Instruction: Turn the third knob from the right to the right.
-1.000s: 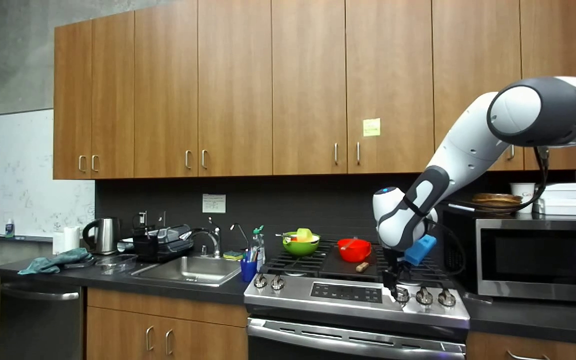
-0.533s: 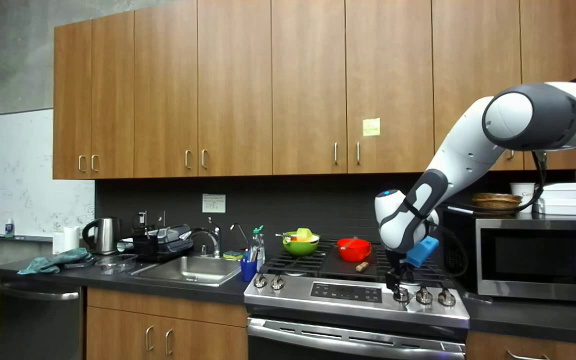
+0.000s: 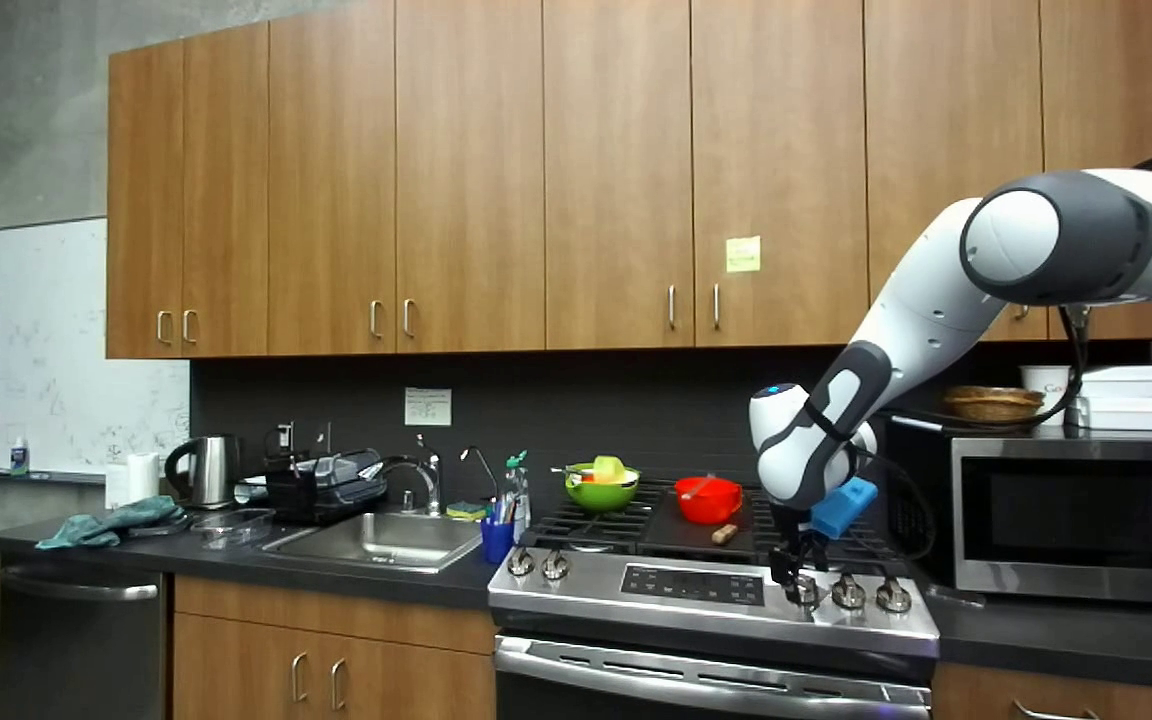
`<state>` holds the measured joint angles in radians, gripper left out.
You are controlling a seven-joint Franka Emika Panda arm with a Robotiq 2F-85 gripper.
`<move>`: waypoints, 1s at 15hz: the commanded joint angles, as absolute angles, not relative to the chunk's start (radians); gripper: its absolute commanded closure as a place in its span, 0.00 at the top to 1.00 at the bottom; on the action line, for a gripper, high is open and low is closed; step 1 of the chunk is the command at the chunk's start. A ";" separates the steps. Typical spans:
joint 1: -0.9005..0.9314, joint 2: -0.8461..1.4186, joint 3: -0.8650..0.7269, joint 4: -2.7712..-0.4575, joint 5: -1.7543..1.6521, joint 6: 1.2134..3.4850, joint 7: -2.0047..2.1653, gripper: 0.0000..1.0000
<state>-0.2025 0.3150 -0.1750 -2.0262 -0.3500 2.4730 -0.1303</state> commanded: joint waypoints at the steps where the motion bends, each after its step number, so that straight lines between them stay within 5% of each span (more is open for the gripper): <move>1: -0.209 0.321 -0.175 -2.013 -0.313 2.480 -0.169 0.90; 4: -0.209 0.320 -0.172 -2.015 -0.305 2.485 -0.174 0.82; 6: -0.209 0.321 -0.172 -2.016 -0.302 2.487 -0.177 0.59; 9: -0.209 0.320 -0.171 -2.019 -0.290 2.488 -0.187 0.55; 15: -0.211 0.322 -0.169 -2.026 -0.285 2.496 -0.191 0.69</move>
